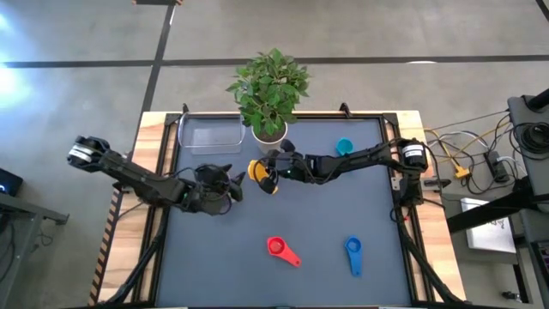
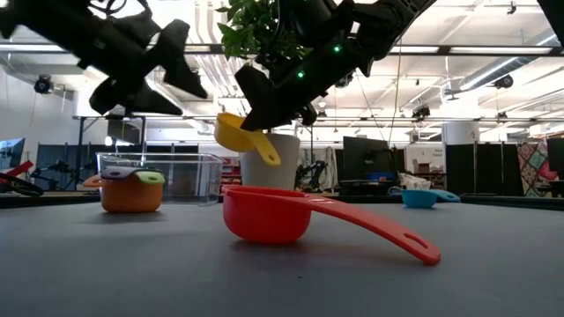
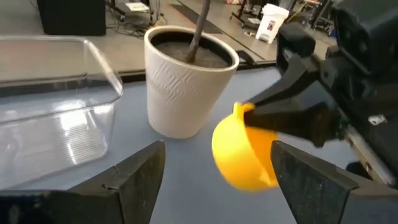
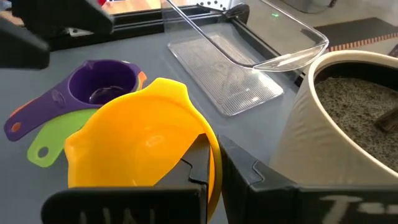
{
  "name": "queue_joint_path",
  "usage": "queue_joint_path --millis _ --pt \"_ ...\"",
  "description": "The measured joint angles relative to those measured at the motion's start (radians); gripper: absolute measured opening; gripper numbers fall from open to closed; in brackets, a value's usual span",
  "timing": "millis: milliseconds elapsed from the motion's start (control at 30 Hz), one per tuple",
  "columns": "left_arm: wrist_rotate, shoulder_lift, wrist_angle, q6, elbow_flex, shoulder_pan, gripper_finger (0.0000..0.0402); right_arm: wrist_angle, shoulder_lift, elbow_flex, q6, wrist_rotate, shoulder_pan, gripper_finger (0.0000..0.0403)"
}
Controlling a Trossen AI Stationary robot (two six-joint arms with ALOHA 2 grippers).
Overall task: Nest measuring cups in basket
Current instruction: Stack the yellow measuring cup on top of the violet measuring cup
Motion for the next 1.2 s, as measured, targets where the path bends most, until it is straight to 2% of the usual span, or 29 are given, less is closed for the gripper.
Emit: queue_joint_path --millis 300,500,600,733,867,1000,1100,1200 --pt "0.11 0.123 0.014 0.093 0.115 0.094 0.0274 -0.005 0.0 0.0 -0.001 0.0 0.0 0.0009" --pt "0.152 0.2 -0.065 0.081 0.188 0.129 0.0264 -0.011 0.0 0.0 -0.011 0.0 0.0 0.0009" --pt "0.162 0.216 -0.145 0.035 0.215 0.134 0.0236 -0.038 0.0 0.0 -0.019 0.01 -0.001 0.0009" --pt "0.171 0.226 -0.204 0.019 0.241 0.136 0.018 -0.043 0.0 -0.002 -0.02 0.015 -0.002 0.001" --pt "0.19 0.22 -0.207 0.041 0.242 0.136 0.0118 -0.049 0.0 -0.003 -0.059 0.013 -0.002 0.0011" --pt "0.232 0.219 -0.211 0.076 0.242 0.136 0.0066 -0.053 0.0 -0.004 -0.093 -0.039 -0.002 0.0011" --pt "0.251 0.221 -0.209 0.087 0.242 0.135 0.0042 -0.055 0.0 -0.004 -0.108 -0.06 -0.002 0.0012" --pt "0.267 0.221 -0.212 0.094 0.242 0.135 0.0035 -0.055 0.0 -0.004 -0.131 -0.08 -0.002 0.0012"
